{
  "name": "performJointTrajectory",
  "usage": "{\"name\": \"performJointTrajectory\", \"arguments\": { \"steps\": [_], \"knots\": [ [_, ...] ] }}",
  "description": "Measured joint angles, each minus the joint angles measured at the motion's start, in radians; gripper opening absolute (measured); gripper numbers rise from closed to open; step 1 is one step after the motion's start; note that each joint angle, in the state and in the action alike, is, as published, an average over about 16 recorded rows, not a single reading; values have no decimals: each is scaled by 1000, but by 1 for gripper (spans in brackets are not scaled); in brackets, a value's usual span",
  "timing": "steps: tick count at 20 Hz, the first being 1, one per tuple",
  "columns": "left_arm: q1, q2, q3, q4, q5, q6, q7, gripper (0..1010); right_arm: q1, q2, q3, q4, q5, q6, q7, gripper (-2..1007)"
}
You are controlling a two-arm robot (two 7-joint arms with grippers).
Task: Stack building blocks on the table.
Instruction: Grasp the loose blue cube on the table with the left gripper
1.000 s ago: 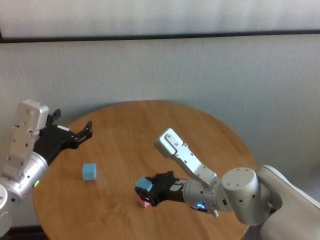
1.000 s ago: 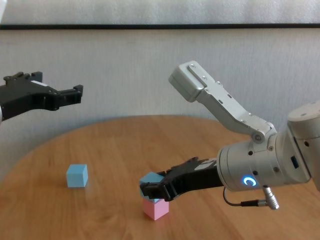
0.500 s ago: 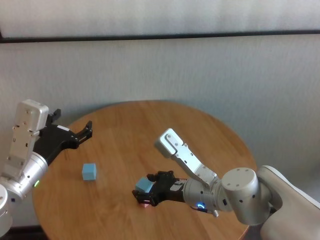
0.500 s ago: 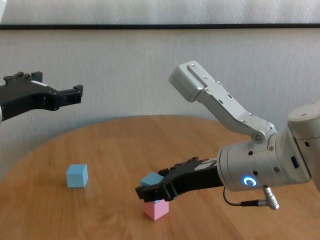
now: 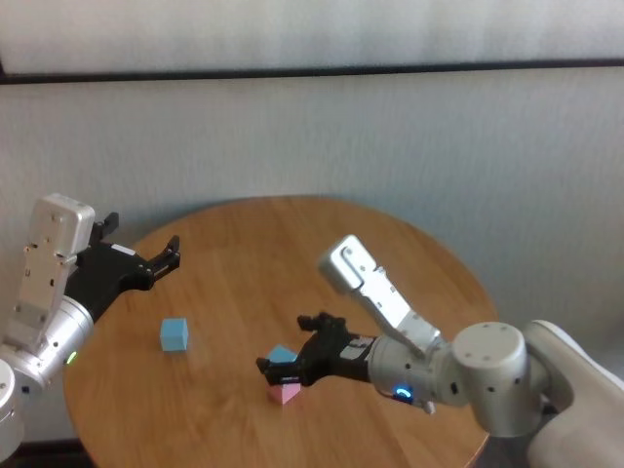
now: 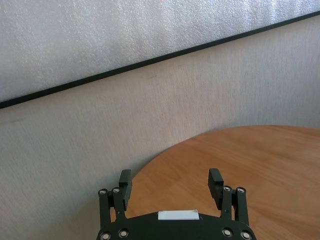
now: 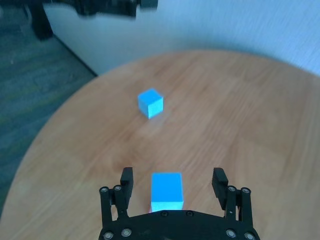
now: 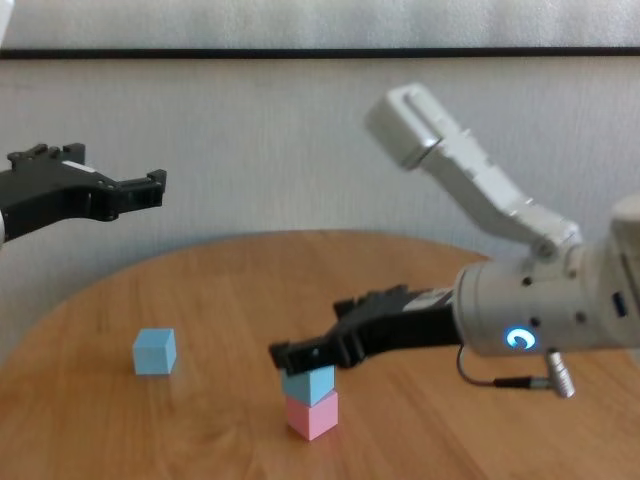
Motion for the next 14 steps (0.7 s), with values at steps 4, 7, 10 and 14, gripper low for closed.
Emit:
{"name": "performJointTrajectory", "arguments": {
  "steps": [4,7,10,14],
  "knots": [
    [0,0,0,0,0,0,0,999,-19,20,26,-49,26,-27,-6,977],
    [0,0,0,0,0,0,0,999,-34,33,47,-83,45,-54,-20,998],
    [0,0,0,0,0,0,0,999,-46,44,68,-107,53,-91,-47,1005],
    [0,0,0,0,0,0,0,999,-57,53,92,-117,40,-150,-99,1005]
  ]
}}
